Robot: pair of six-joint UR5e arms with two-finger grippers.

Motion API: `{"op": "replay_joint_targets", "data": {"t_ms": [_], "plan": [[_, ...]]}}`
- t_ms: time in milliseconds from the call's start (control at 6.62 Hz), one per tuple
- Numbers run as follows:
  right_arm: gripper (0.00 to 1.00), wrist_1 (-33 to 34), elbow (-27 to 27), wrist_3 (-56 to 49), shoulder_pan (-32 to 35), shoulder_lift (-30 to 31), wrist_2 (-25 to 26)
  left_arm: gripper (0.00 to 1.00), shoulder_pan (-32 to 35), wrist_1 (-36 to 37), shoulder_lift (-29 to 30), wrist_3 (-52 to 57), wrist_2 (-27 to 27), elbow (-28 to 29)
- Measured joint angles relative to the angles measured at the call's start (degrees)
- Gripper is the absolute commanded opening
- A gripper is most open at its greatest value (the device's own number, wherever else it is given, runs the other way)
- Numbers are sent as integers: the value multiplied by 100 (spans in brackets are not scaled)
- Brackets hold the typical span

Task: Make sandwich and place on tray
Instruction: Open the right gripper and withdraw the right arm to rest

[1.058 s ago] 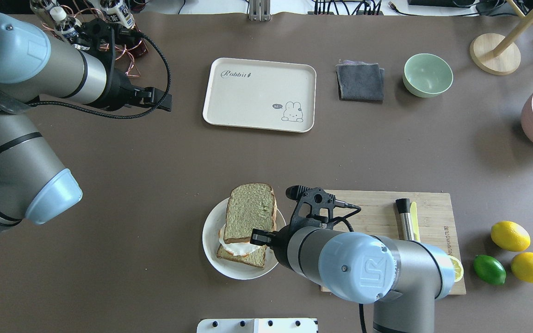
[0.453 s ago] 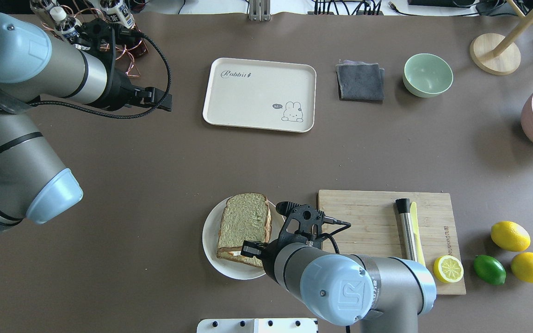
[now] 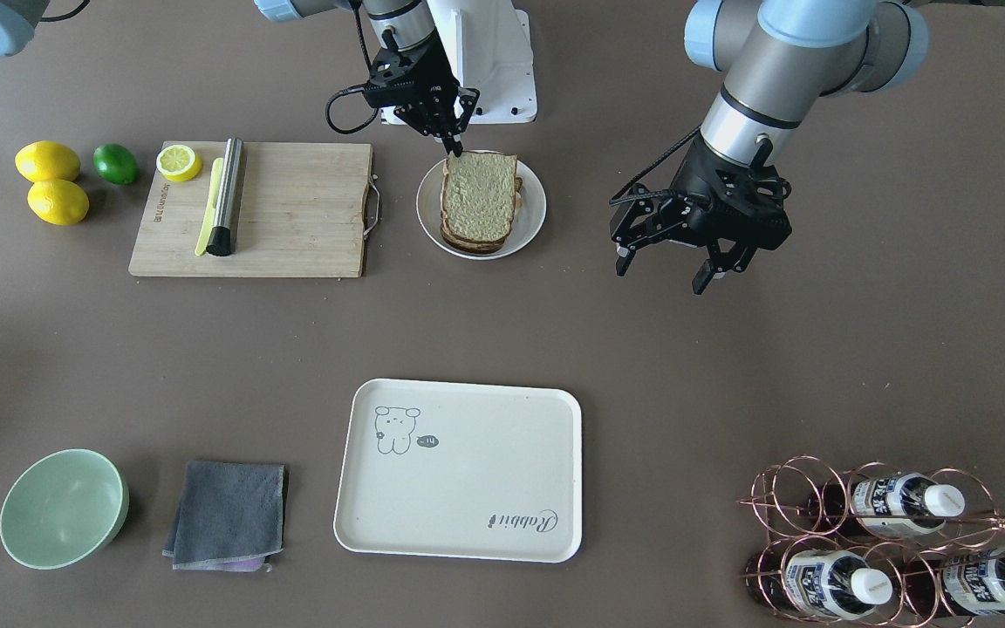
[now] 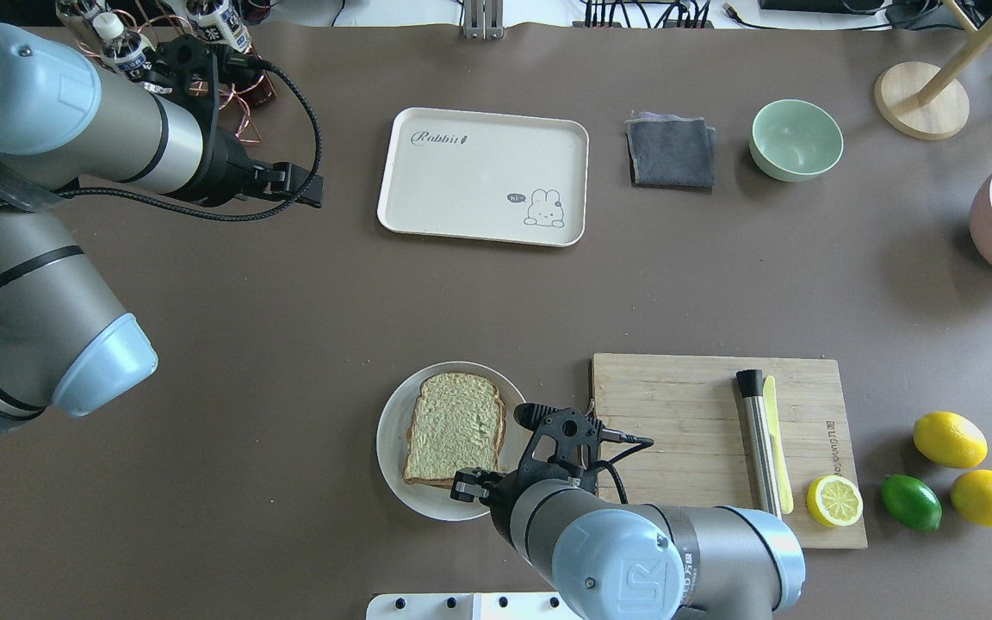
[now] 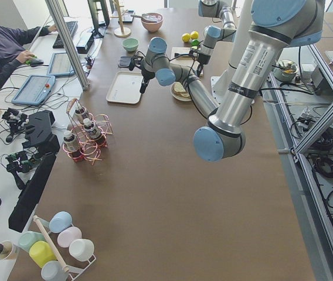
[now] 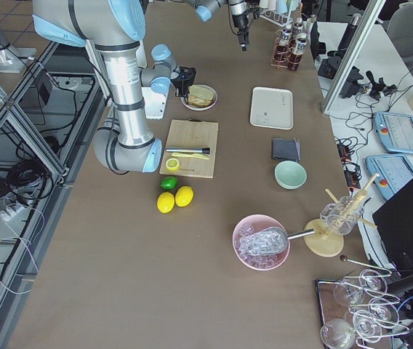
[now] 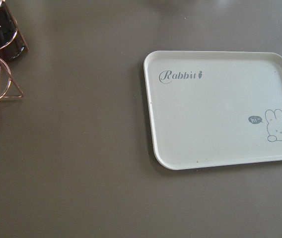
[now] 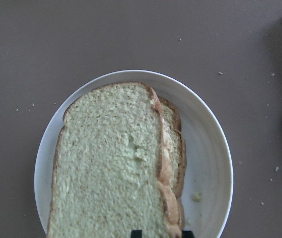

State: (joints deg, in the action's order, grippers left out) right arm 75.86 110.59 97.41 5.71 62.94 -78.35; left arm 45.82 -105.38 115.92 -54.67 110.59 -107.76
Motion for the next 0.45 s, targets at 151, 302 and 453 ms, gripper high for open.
{"op": "replay_joint_targets", "data": {"t_ms": [151,302,453], "plan": [[100,106,75,-100,259,10,-232,98,-1,0,0,0,4,-1],[100,329,186,-235,749,70,-727,98,-14,0,-1,-18,4,-8],[100,547,334,-539,1320,241,-1308,98,-35,-1,-11,-61,-1,-18]]}}
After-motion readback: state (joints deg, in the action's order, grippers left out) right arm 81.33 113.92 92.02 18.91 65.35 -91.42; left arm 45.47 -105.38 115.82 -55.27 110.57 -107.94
